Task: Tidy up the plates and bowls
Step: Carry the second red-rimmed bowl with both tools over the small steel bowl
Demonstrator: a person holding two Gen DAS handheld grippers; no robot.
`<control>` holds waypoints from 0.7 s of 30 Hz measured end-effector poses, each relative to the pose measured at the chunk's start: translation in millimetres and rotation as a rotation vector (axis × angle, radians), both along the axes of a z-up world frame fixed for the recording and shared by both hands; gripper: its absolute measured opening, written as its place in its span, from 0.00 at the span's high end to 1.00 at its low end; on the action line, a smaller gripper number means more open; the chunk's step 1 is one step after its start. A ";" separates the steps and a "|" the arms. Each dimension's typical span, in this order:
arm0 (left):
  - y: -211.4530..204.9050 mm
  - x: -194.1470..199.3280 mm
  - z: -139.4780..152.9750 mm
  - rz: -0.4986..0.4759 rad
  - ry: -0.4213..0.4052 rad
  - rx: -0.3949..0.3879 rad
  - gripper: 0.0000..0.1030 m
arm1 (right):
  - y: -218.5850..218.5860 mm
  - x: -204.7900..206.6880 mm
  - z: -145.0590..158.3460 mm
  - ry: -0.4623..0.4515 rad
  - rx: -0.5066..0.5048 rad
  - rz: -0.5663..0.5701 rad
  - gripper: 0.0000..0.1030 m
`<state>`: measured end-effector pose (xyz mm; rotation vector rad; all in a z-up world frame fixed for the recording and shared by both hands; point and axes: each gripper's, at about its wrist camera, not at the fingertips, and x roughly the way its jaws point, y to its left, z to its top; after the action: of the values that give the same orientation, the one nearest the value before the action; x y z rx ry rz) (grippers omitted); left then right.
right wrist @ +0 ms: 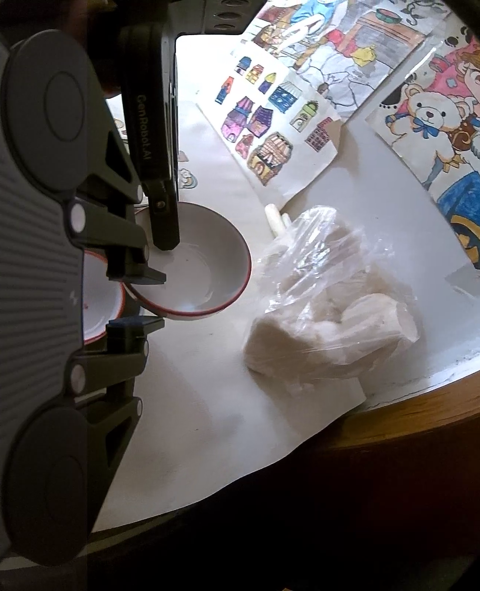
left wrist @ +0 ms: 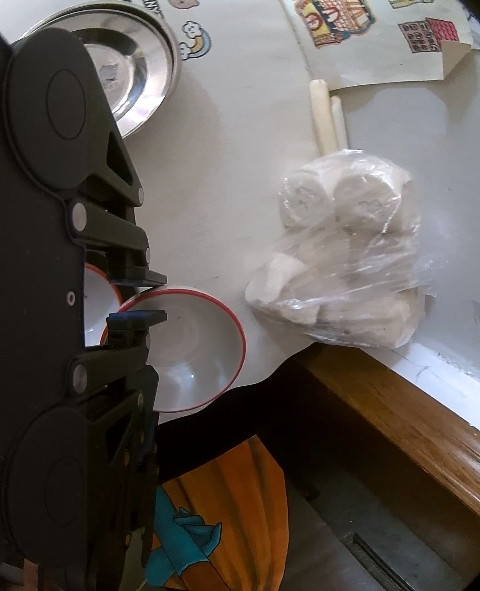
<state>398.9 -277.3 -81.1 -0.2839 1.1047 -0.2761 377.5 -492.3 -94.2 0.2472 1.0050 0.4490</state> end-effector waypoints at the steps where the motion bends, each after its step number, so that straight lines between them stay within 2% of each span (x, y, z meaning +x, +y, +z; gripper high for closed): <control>1: -0.8 -1.6 -0.9 0.003 0.003 -0.001 0.87 | -1.0 -1.0 -0.6 0.001 -0.002 0.005 0.81; 21: -11.8 -27.5 -16.9 0.006 0.070 0.005 0.87 | -14.2 -21.1 -13.9 0.072 -0.015 0.049 0.81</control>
<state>371.4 -289.1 -98.0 -0.2942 1.1728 -0.2592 356.4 -506.5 -108.0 0.2277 1.0865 0.4795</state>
